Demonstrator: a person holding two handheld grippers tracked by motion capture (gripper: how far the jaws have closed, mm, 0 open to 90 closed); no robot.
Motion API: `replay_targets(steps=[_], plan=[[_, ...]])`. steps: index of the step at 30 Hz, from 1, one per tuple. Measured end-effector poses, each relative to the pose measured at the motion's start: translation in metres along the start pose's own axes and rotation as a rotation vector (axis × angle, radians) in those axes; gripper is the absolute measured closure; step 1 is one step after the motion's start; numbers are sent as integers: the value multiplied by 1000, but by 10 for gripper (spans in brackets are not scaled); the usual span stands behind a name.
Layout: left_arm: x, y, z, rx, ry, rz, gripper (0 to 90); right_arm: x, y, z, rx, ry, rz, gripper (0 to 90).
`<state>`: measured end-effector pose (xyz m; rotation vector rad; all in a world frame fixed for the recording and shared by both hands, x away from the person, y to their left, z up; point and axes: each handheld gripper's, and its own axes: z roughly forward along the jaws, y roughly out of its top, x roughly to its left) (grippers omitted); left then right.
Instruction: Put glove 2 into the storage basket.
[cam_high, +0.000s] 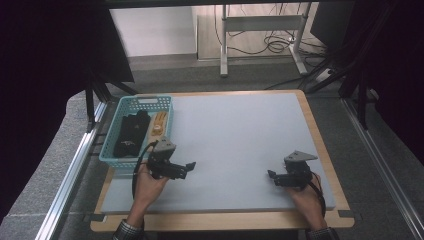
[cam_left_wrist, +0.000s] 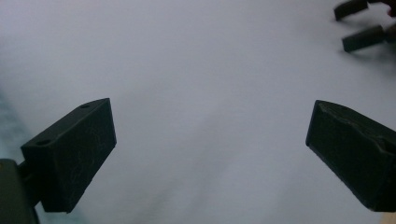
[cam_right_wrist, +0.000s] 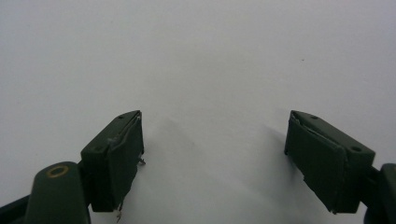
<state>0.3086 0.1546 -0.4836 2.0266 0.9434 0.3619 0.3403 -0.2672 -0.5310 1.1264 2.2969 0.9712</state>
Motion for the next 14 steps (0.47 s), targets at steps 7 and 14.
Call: replay_targets(steps=[7, 14], plan=[[-23, -29, 32, 69, -29, 32, 14, 0, 0, 0, 0, 0, 0, 191], [-27, -46, 49, 151, 9, 40, 14, 0, 0, 0, 0, 0, -1, 190]])
